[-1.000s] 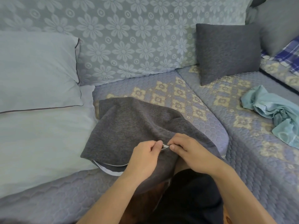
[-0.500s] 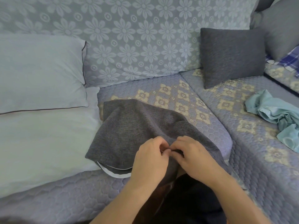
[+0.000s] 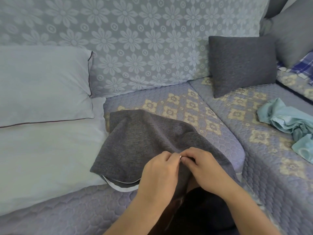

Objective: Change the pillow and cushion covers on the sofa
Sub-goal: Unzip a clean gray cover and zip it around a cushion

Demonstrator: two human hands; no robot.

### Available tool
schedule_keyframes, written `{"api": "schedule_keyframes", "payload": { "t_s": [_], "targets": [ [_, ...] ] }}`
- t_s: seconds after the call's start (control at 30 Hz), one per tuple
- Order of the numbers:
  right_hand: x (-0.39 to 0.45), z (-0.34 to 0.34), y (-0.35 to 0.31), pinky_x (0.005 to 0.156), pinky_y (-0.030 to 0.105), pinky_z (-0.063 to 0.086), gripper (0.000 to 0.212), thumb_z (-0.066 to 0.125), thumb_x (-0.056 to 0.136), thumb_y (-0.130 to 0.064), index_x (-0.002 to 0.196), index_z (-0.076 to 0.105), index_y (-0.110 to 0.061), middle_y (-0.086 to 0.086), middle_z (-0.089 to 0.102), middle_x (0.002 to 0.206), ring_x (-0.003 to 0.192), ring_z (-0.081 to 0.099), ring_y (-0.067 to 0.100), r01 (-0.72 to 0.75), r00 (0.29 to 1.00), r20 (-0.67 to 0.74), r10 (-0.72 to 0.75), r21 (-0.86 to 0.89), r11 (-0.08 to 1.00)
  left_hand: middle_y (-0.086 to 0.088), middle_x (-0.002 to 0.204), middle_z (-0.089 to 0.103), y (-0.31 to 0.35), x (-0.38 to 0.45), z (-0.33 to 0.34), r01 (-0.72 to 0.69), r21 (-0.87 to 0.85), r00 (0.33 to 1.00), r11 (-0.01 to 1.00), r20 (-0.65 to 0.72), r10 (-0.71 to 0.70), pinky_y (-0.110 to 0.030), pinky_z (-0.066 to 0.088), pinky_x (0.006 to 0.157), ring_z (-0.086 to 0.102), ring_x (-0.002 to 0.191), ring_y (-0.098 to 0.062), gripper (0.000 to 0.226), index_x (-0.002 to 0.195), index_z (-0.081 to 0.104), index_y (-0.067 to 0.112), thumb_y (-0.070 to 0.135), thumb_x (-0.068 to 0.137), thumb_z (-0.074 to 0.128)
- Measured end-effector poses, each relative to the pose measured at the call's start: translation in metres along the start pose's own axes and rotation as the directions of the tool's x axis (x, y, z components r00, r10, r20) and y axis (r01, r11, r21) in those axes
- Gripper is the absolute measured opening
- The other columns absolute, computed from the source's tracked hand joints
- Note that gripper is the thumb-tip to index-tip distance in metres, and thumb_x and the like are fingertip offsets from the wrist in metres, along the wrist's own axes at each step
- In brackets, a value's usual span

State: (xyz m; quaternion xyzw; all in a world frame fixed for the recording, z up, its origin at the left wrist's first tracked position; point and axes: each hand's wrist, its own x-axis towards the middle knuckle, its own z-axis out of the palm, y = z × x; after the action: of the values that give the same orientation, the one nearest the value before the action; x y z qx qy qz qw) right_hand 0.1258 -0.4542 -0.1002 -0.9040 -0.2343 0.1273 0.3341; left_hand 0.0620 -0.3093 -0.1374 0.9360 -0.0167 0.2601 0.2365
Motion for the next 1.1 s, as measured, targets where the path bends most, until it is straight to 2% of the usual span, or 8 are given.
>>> {"api": "schedule_keyframes", "payload": {
  "t_s": [0.13, 0.23, 0.4, 0.57, 0.7, 0.8, 0.93, 1.1],
  "targets": [
    [0.002, -0.002, -0.007, 0.077, 0.016, 0.044, 0.021, 0.057, 0.1, -0.018, 0.094, 0.075, -0.029, -0.015, 0.072, 0.091, 0.089, 0.062, -0.007, -0.184, 0.982, 0.076, 0.176, 0.125, 0.975, 0.003, 0.074, 0.055, 0.002, -0.003, 0.007, -0.053, 0.039, 0.997, 0.998, -0.047, 0.055, -0.032, 0.048, 0.054, 0.053, 0.062, -0.016, 0.01, 0.083, 0.063, 0.017, 0.012, 0.088, 0.07],
    [-0.001, -0.002, -0.011, 0.078, 0.014, 0.046, 0.024, 0.056, 0.1, -0.016, 0.095, 0.076, -0.029, -0.013, 0.073, 0.091, 0.087, 0.063, -0.007, -0.242, 0.969, 0.086, 0.23, 0.169, 0.955, 0.004, 0.072, 0.056, 0.003, 0.0, 0.006, -0.023, 0.075, 0.999, 0.997, 0.024, 0.021, -0.025, 0.044, 0.05, 0.055, 0.057, -0.013, 0.021, 0.08, 0.064, 0.019, 0.013, 0.078, 0.084],
    [-0.005, -0.004, -0.016, 0.073, 0.008, 0.043, 0.021, 0.063, 0.096, -0.013, 0.096, 0.076, -0.029, -0.016, 0.072, 0.089, 0.086, 0.062, -0.008, -0.189, 0.978, 0.115, 0.176, 0.111, 0.976, 0.005, 0.064, 0.053, 0.005, 0.004, -0.007, -0.034, 0.136, 0.995, 0.99, 0.094, 0.021, -0.023, 0.025, 0.045, 0.052, 0.046, -0.015, 0.033, 0.074, 0.062, 0.021, 0.013, 0.061, 0.091],
    [-0.003, -0.008, -0.019, 0.078, 0.013, 0.045, 0.018, 0.064, 0.095, -0.014, 0.092, 0.073, -0.03, -0.017, 0.071, 0.087, 0.086, 0.063, -0.005, -0.148, 0.988, 0.067, 0.141, 0.104, 0.984, 0.007, 0.074, 0.054, 0.005, 0.005, -0.014, -0.055, 0.062, 0.998, 0.997, 0.011, 0.054, -0.021, 0.029, 0.051, 0.053, 0.057, -0.013, 0.012, 0.083, 0.059, 0.021, 0.02, 0.086, 0.071],
    [-0.002, 0.002, -0.019, 0.085, 0.028, 0.05, 0.014, 0.065, 0.093, -0.019, 0.091, 0.072, -0.031, -0.016, 0.07, 0.088, 0.089, 0.062, -0.001, -0.158, 0.987, 0.029, 0.158, -0.011, 0.987, 0.001, 0.078, 0.051, 0.009, 0.004, -0.006, 0.012, 0.142, 0.998, 0.99, 0.052, -0.019, -0.024, 0.035, 0.044, 0.053, 0.057, -0.015, 0.025, 0.083, 0.052, 0.018, 0.016, 0.076, 0.076],
    [-0.006, 0.009, -0.023, 0.087, 0.032, 0.049, 0.011, 0.064, 0.093, -0.025, 0.089, 0.071, -0.032, -0.014, 0.067, 0.091, 0.094, 0.06, 0.006, -0.157, 0.987, -0.026, 0.156, -0.073, 0.985, 0.002, 0.081, 0.046, 0.008, -0.004, -0.003, 0.035, 0.165, 0.996, 0.986, 0.072, -0.048, -0.028, 0.038, 0.049, 0.05, 0.064, -0.016, 0.018, 0.087, 0.043, 0.022, 0.019, 0.081, 0.059],
    [-0.009, 0.012, -0.028, 0.087, 0.033, 0.046, 0.01, 0.065, 0.093, -0.025, 0.085, 0.07, -0.03, -0.013, 0.062, 0.09, 0.093, 0.058, 0.009, -0.116, 0.99, -0.089, 0.108, -0.097, 0.988, 0.006, 0.077, 0.043, 0.006, -0.011, -0.002, 0.201, 0.012, 0.979, 0.98, 0.029, -0.201, -0.034, 0.043, 0.052, 0.049, 0.062, -0.017, 0.012, 0.085, 0.028, 0.029, 0.026, 0.094, 0.037],
    [-0.008, 0.005, -0.022, 0.083, 0.032, 0.042, 0.009, 0.067, 0.092, -0.019, 0.086, 0.07, -0.025, -0.008, 0.062, 0.088, 0.092, 0.056, 0.014, -0.121, 0.969, -0.23, 0.09, -0.126, 0.985, 0.005, 0.073, 0.048, -0.012, -0.014, -0.003, 0.495, -0.137, 0.869, 0.858, 0.064, -0.491, -0.042, 0.044, 0.064, 0.051, 0.067, -0.019, 0.024, 0.079, 0.035, 0.025, 0.025, 0.102, 0.044]
  ]
}}
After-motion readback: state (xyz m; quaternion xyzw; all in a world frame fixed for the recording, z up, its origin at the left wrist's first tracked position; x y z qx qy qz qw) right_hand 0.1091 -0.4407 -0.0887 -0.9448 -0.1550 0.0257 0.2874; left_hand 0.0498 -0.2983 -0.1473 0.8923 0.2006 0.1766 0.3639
